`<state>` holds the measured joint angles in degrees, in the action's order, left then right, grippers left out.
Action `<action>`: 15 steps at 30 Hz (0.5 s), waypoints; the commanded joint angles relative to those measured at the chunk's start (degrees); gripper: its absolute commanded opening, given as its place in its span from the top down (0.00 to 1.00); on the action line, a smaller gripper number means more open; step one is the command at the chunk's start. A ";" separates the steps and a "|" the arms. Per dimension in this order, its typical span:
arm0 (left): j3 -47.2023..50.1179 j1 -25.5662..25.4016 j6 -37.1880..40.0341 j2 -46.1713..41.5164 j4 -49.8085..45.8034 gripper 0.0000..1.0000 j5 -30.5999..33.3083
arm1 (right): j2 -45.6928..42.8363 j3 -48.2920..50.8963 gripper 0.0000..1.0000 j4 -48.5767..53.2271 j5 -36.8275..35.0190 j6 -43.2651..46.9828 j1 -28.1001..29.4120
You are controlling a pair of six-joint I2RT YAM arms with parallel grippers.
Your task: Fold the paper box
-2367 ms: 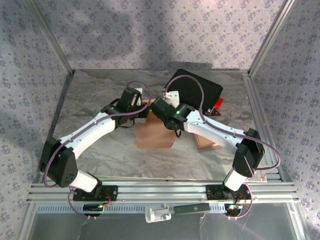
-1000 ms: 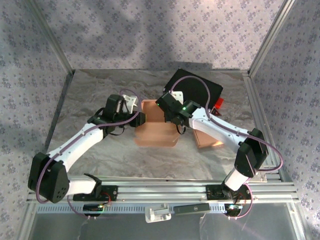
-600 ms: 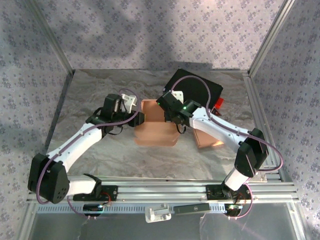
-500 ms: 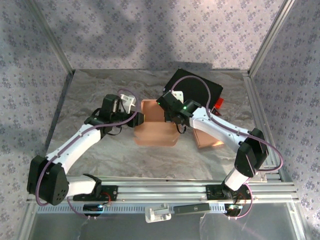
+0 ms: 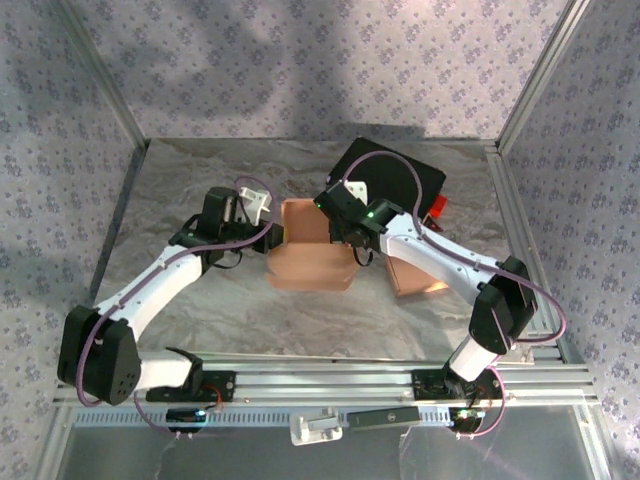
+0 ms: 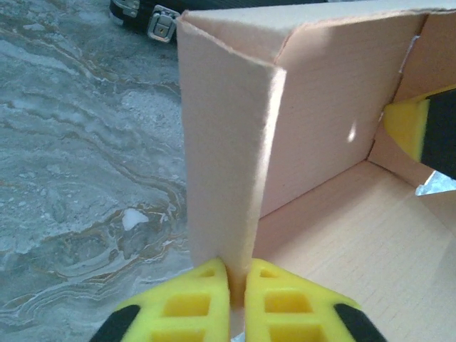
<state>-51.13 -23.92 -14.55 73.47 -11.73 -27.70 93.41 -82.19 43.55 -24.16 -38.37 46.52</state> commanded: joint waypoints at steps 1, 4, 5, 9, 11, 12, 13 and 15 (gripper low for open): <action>-0.70 -2.13 0.53 -0.31 1.36 0.97 1.80 | -0.52 -0.30 1.00 -0.32 0.43 0.11 0.20; -1.08 -5.36 0.66 -0.99 0.46 1.00 7.92 | 0.25 -1.22 1.00 0.31 -0.34 0.27 0.81; -1.33 -6.60 0.42 -1.21 0.01 1.00 10.79 | 0.61 -1.56 1.00 0.67 -0.84 0.15 1.03; -1.25 -10.24 -1.27 -2.35 -0.20 1.00 20.53 | 1.40 -2.30 1.00 1.64 -2.51 -0.21 1.73; -1.54 -12.30 -3.19 -2.85 -1.29 1.00 27.22 | 1.73 -2.79 1.00 2.64 -3.95 -0.55 2.08; -1.73 -13.33 -3.85 -2.97 -1.71 1.00 29.87 | 1.98 -3.01 1.00 3.01 -4.41 -0.66 2.23; -2.17 -14.72 -4.97 -2.98 -2.71 1.00 33.71 | 2.18 -3.15 1.00 3.30 -4.89 -0.86 2.34; -3.15 -17.41 -6.74 -2.52 -3.95 1.00 39.38 | 2.44 -3.32 1.00 3.70 -5.62 -1.31 2.62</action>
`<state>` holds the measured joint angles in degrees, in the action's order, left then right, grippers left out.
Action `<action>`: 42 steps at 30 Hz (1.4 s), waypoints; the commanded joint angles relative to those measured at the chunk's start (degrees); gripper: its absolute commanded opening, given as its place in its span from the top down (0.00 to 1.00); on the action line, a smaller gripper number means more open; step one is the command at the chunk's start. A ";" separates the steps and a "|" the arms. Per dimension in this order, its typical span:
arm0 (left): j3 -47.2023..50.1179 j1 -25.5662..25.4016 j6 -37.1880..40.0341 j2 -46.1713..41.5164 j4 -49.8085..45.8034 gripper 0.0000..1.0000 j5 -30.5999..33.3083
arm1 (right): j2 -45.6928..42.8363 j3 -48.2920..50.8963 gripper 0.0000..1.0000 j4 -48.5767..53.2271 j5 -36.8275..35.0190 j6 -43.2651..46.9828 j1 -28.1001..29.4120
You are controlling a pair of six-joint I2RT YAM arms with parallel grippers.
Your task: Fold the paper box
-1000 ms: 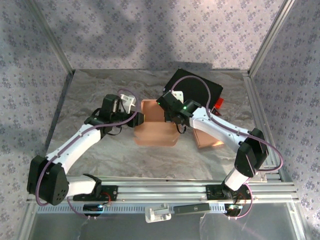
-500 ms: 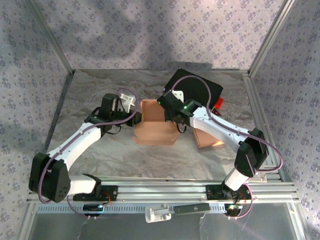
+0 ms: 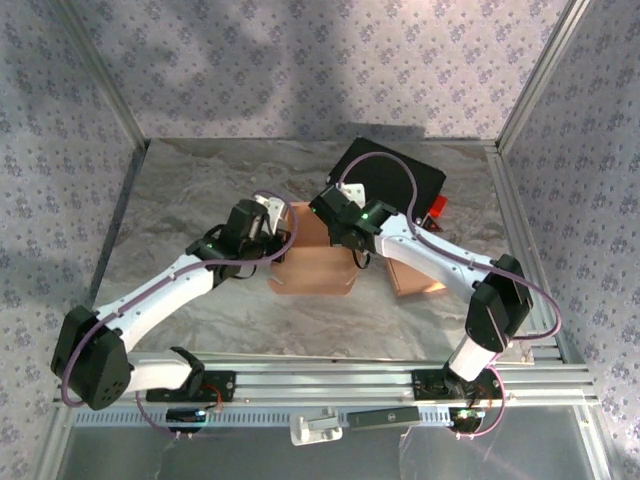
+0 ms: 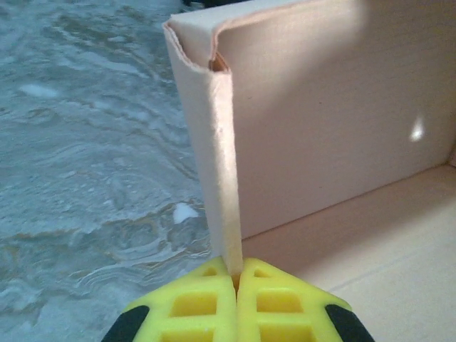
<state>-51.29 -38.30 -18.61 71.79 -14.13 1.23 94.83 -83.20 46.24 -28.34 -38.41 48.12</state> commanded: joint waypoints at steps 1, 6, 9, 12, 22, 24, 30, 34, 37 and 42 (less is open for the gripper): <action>-3.71 -4.80 -3.74 -0.33 -2.59 1.00 14.37 | 1.10 -2.23 1.00 1.02 -1.75 -1.48 1.10; -5.86 -9.37 -11.48 2.23 -7.46 1.00 26.58 | 1.14 -2.23 1.00 1.05 -2.77 -2.46 1.70; -5.63 -10.65 -14.44 2.71 -7.80 1.00 30.01 | 1.09 -2.32 1.00 1.31 -2.88 -2.65 2.06; -6.58 -12.26 -15.84 3.44 -9.03 1.00 33.20 | 0.86 -2.15 1.00 1.06 -2.86 -2.81 2.16; -4.25 -7.82 -5.14 -2.45 2.21 0.61 5.42 | -0.83 -0.96 1.00 0.10 -1.07 -2.02 1.16; -4.26 -5.95 -4.02 -4.31 2.43 0.49 -1.24 | -1.04 -0.66 1.00 -0.06 -0.60 -1.99 0.96; -3.05 3.83 -3.34 -9.07 -0.19 0.43 -19.81 | -1.49 -0.12 1.00 -0.82 0.98 -1.76 0.17; 0.47 11.06 -3.82 -10.51 -0.26 0.58 -25.86 | -1.55 -0.25 1.00 -1.00 1.77 -1.48 -0.05; 2.93 13.17 -2.93 -10.34 0.10 0.63 -27.22 | -1.79 0.05 1.00 -1.51 2.71 -1.29 -0.33; 4.95 13.87 -3.13 -7.34 3.83 0.65 -31.02 | -1.73 0.20 1.00 -1.92 3.63 -1.05 -0.65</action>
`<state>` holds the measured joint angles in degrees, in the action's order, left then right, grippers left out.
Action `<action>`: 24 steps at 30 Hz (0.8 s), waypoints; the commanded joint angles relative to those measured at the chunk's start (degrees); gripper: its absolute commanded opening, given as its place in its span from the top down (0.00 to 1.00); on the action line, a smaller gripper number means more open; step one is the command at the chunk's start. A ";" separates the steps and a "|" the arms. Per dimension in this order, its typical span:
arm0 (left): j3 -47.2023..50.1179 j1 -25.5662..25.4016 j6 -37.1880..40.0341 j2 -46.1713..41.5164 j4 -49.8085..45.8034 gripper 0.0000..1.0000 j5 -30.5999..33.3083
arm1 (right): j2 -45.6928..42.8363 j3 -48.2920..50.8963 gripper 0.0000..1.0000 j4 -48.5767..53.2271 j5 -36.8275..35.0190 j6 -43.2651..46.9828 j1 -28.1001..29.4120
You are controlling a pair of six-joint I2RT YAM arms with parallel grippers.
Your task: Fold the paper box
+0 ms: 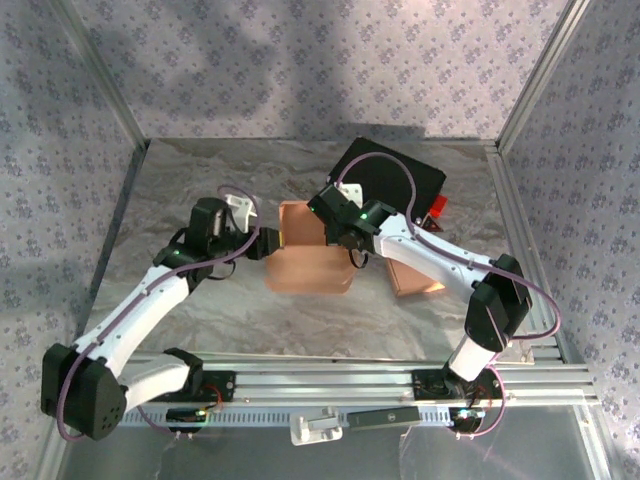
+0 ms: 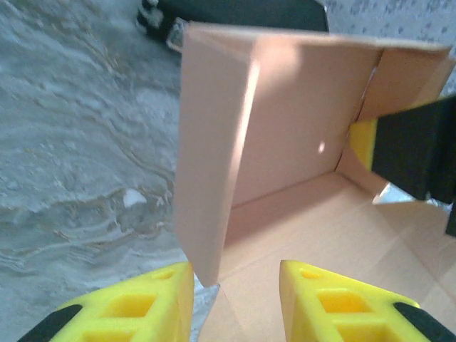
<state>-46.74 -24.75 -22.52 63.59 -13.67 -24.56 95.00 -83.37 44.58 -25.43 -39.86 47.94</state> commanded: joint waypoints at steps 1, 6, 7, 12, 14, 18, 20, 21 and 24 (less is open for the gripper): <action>0.41 0.36 0.90 1.29 3.50 0.65 -5.14 | -1.92 0.38 1.00 -0.33 0.73 0.39 -0.40; -1.04 0.41 2.52 3.24 2.72 0.68 -2.87 | -1.75 0.25 1.00 -0.46 1.08 0.65 -0.57; -1.42 0.56 3.05 3.78 2.26 0.68 -2.23 | -1.75 0.16 1.00 -0.46 1.17 0.65 -0.53; -2.57 1.21 4.86 6.02 1.98 0.72 -1.47 | -1.75 0.14 1.00 -0.52 1.30 0.75 -0.52; -2.85 1.47 5.52 6.84 2.03 0.75 -1.55 | -1.75 0.13 1.00 -0.46 1.35 0.74 -0.51; -3.22 1.65 5.82 8.20 2.77 0.78 -2.14 | -1.57 0.10 1.00 -0.57 1.50 0.84 -0.56; -3.73 1.55 5.80 8.69 2.66 0.80 -2.04 | -1.42 0.14 1.00 -0.57 1.61 0.84 -0.48; -3.85 1.42 5.78 8.67 2.73 0.80 -1.81 | -1.39 0.14 1.00 -0.65 1.61 0.83 -0.44; -4.19 1.25 5.87 8.56 2.97 0.80 -1.46 | -1.09 0.04 1.00 -0.90 1.70 0.83 -0.31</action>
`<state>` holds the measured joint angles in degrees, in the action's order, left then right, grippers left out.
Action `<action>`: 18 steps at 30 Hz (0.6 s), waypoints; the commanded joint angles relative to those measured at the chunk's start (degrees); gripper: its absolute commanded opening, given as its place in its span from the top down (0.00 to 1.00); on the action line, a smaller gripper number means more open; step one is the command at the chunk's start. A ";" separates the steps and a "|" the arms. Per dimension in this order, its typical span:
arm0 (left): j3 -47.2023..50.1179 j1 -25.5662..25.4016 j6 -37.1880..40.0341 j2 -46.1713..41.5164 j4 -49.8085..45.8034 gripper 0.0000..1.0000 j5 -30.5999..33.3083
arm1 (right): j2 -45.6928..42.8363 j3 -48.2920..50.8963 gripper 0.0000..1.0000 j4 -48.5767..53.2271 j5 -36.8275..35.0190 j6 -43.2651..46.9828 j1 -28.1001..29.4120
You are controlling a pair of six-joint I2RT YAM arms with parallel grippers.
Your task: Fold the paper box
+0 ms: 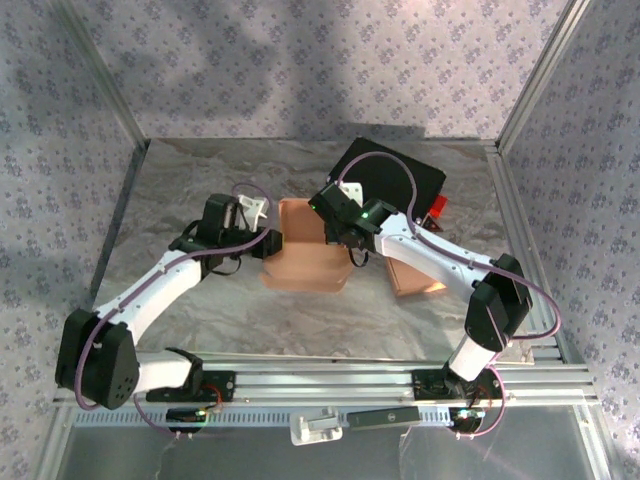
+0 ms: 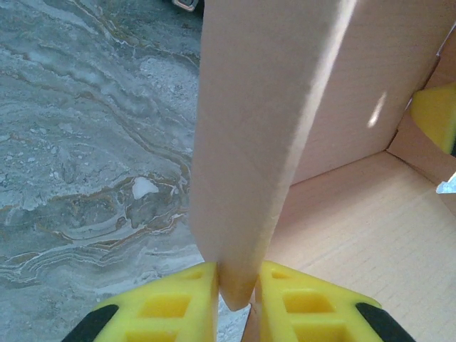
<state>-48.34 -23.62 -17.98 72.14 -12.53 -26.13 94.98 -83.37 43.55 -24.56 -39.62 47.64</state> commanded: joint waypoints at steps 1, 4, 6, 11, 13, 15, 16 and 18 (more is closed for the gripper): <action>-2.88 -0.01 1.36 0.11 1.82 0.81 0.19 | -0.95 -0.03 1.00 0.13 0.83 0.59 -0.03; -3.68 -0.93 1.57 0.54 1.26 0.87 0.92 | -0.68 -0.38 1.00 0.22 0.76 0.56 0.14; -4.19 -1.92 1.61 0.62 0.75 0.95 2.41 | -0.51 -0.64 1.00 0.37 0.65 0.57 0.18; -4.93 -7.17 0.13 -0.27 -1.04 1.00 13.03 | 0.16 -1.09 1.00 1.05 -0.13 0.42 0.57; -4.53 -9.61 -1.54 -1.28 -1.35 1.00 19.89 | 0.25 -1.15 1.00 1.08 -0.47 0.33 0.75; -4.22 -11.69 -3.30 -1.90 -1.80 1.00 25.41 | 0.36 -1.39 1.00 1.26 -0.86 0.17 0.88; -4.19 -12.84 -4.32 -2.00 -2.42 1.00 28.49 | 0.39 -1.52 1.00 1.51 -1.14 0.20 0.96; -4.54 -14.75 -5.55 -1.92 -3.53 1.00 33.44 | 0.62 -1.78 1.00 1.61 -1.30 0.15 1.23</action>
<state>-50.89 -35.99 -20.82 71.66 -15.88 -2.31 94.98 -83.42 44.82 -26.28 -39.64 47.64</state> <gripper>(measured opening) 0.046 0.080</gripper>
